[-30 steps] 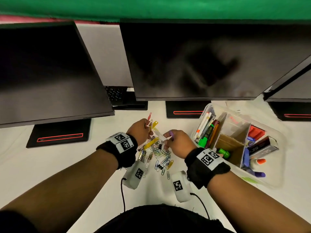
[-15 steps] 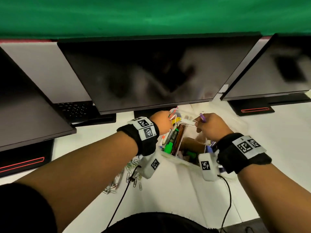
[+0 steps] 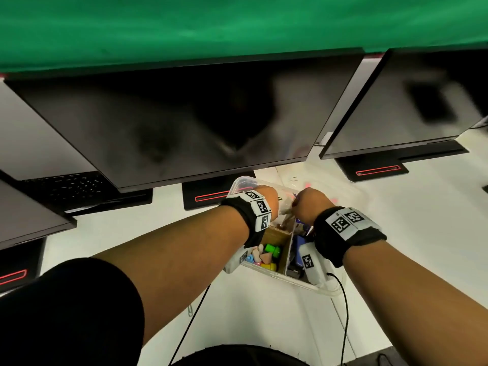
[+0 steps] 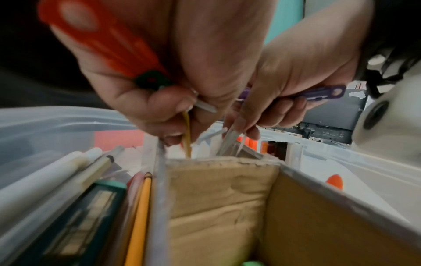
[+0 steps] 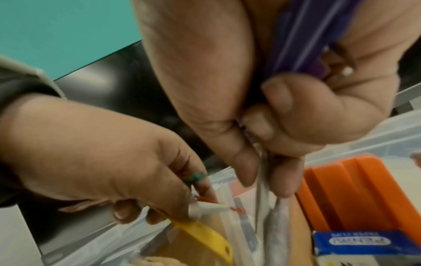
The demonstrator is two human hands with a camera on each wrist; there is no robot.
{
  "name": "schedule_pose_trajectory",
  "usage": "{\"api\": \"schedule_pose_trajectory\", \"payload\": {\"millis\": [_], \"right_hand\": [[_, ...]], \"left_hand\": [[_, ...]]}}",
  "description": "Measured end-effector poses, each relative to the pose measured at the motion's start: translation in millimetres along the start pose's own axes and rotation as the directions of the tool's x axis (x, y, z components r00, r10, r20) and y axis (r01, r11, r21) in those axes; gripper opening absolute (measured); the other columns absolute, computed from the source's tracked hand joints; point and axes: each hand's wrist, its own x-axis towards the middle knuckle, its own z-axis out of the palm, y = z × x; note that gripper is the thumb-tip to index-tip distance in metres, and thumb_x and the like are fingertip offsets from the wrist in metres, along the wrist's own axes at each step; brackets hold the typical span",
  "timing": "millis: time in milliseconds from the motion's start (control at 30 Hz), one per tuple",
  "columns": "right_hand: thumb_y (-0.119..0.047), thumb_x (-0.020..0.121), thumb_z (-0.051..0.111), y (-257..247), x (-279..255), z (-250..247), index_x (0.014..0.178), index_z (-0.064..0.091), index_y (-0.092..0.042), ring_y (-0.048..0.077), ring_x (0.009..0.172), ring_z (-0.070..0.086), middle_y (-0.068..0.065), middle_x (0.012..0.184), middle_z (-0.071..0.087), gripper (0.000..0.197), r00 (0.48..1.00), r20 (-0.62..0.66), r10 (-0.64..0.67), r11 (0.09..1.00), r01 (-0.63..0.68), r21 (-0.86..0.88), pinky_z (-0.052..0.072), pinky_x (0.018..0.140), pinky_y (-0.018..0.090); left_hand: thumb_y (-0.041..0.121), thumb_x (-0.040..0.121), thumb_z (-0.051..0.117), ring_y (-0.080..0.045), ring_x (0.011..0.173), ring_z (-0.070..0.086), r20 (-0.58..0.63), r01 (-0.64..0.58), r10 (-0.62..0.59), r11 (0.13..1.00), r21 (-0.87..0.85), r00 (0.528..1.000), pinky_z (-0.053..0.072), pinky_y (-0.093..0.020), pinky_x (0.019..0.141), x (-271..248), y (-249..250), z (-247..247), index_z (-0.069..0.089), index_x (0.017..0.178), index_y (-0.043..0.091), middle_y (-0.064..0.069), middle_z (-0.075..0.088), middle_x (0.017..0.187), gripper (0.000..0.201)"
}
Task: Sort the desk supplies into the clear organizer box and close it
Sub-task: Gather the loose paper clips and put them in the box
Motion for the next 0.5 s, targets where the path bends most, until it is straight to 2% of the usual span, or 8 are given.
{"api": "schedule_pose_trajectory", "payload": {"millis": [33, 67, 200, 267, 333, 400, 433, 500], "right_hand": [[-0.011, 0.088, 0.054, -0.2, 1.9, 1.1, 0.107, 0.064, 0.002, 0.031, 0.103, 0.062, 0.019, 0.111, 0.066, 0.025, 1.0, 0.011, -0.004, 1.0, 0.004, 0.004, 0.046, 0.076, 0.029], [-0.011, 0.087, 0.056, -1.7, 2.8, 2.0, 0.106, 0.064, 0.002, 0.031, 0.102, 0.062, 0.018, 0.109, 0.066, 0.025, 1.0, 0.022, -0.009, 1.0, 0.009, 0.008, 0.046, 0.074, 0.028], [-0.009, 0.085, 0.058, -3.4, 9.2, 4.2, 0.105, 0.066, 0.0, 0.029, 0.091, 0.062, 0.016, 0.101, 0.067, 0.023, 0.999, 0.054, -0.007, 1.0, 0.006, 0.018, 0.046, 0.072, 0.028], [-0.008, 0.084, 0.058, -3.5, 11.9, 5.7, 0.103, 0.066, 0.001, 0.026, 0.081, 0.057, 0.014, 0.09, 0.063, 0.023, 0.998, 0.059, -0.006, 1.0, 0.005, 0.011, 0.044, 0.068, 0.026], [-0.008, 0.081, 0.061, -4.9, 13.5, 6.7, 0.101, 0.067, 0.0, 0.025, 0.077, 0.058, 0.013, 0.087, 0.063, 0.022, 0.997, 0.081, -0.009, 1.0, 0.01, -0.008, 0.045, 0.065, 0.026], [-0.008, 0.078, 0.066, -9.9, 12.7, 5.9, 0.09, 0.068, -0.002, 0.025, 0.074, 0.061, 0.012, 0.082, 0.066, 0.014, 0.993, 0.115, -0.013, 0.999, 0.018, -0.037, 0.049, 0.06, 0.027], [-0.01, 0.076, 0.069, -12.8, 11.2, 4.7, 0.077, 0.066, -0.004, 0.024, 0.07, 0.061, 0.009, 0.073, 0.064, 0.006, 0.992, 0.127, -0.021, 0.997, 0.03, -0.068, 0.048, 0.055, 0.025], [-0.012, 0.072, 0.073, -17.8, 11.7, 4.8, 0.054, 0.054, -0.009, 0.019, 0.056, 0.052, 0.004, 0.057, 0.054, 0.027, 0.99, 0.137, -0.022, 0.992, 0.039, -0.123, 0.036, 0.045, 0.021]], "left_hand": [[0.012, 0.093, 0.046, -0.015, 0.053, 0.039, 0.002, 0.012, -0.012, 1.0, 0.022, 1.0, 0.045, -0.018, 0.064, 3.2, 3.3, 1.7, 0.058, 0.073, 0.011, 0.003, 0.044, 0.063, 0.022], [0.013, 0.093, 0.047, -0.014, 0.053, 0.039, -0.03, 0.012, -0.011, 1.0, 0.013, 0.999, 0.046, -0.019, 0.065, 6.3, 4.3, 3.6, 0.052, 0.07, 0.013, 0.002, 0.038, 0.059, 0.024], [0.014, 0.094, 0.045, -0.02, 0.08, 0.052, 0.021, 0.002, -0.003, 0.998, 0.056, 1.0, 0.041, -0.027, 0.071, 8.5, 16.7, -7.9, 0.06, 0.086, 0.009, -0.002, 0.039, 0.061, 0.017], [0.014, 0.09, 0.049, -0.022, 0.084, 0.059, -0.006, 0.053, -0.053, 0.999, 0.005, 0.999, 0.044, -0.028, 0.072, 9.4, 12.6, -11.2, 0.059, 0.082, 0.009, -0.002, 0.045, 0.064, 0.014], [0.01, 0.087, 0.051, -0.024, 0.09, 0.064, 0.004, 0.081, -0.081, 0.997, -0.008, 0.997, 0.05, -0.029, 0.079, 12.9, 5.3, -11.9, 0.06, 0.079, 0.008, -0.004, 0.058, 0.077, 0.012], [0.009, 0.085, 0.052, -0.024, 0.102, 0.064, -0.02, 0.081, -0.082, 0.996, -0.047, 0.996, 0.052, -0.033, 0.09, 12.9, -5.8, -11.7, 0.068, 0.1, 0.01, -0.005, 0.067, 0.103, 0.022], [0.01, 0.086, 0.051, -0.024, 0.107, 0.062, -0.043, 0.069, -0.074, 0.992, -0.103, 0.996, 0.05, -0.032, 0.093, 9.1, -10.7, -14.0, 0.067, 0.11, 0.012, -0.005, 0.066, 0.114, 0.028], [0.01, 0.089, 0.051, -0.025, 0.11, 0.061, -0.079, 0.03, -0.043, 0.987, -0.16, 0.996, 0.05, -0.031, 0.093, 3.6, -21.3, -15.8, 0.065, 0.116, 0.009, -0.006, 0.064, 0.121, 0.03]]}}
